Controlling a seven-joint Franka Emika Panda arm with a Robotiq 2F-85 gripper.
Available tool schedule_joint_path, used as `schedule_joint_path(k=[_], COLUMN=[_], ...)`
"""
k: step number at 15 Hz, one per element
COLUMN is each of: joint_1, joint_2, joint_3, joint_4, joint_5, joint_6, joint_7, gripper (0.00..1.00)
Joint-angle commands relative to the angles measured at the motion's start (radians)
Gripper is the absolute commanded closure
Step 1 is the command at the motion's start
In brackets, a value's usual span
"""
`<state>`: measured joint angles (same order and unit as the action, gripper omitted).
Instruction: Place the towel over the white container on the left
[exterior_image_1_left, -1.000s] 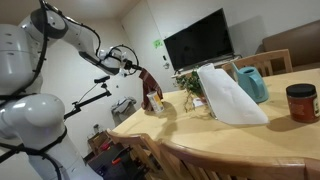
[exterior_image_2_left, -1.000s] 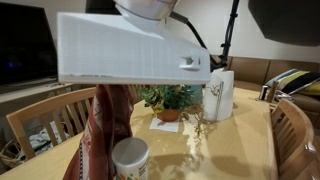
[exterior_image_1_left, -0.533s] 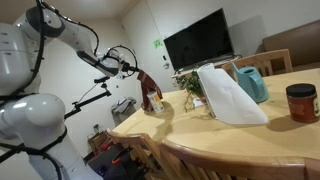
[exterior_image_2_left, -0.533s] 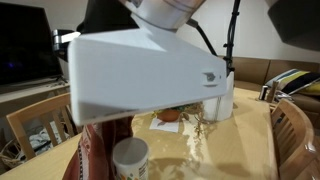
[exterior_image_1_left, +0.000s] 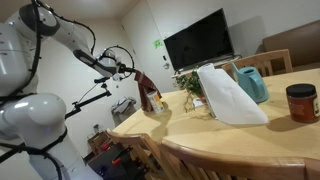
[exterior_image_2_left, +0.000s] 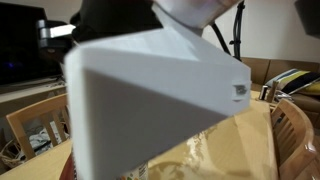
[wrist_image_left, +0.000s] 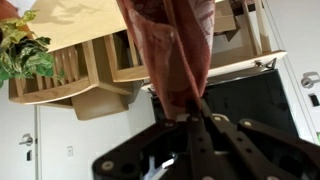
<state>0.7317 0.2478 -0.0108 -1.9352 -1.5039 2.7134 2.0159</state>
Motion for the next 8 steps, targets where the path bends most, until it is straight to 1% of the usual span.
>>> schedule_joint_path(k=[1, 8], joint_1=[-0.017, -0.074], joint_2=[-0.059, -0.066], joint_3=[-0.020, -0.073], joint_4=[-0.074, -0.152], joint_5=[-0.046, -0.076], joint_6=[0.024, 0.056], joint_7=[0.099, 0.267], gripper=[0.98, 0.98])
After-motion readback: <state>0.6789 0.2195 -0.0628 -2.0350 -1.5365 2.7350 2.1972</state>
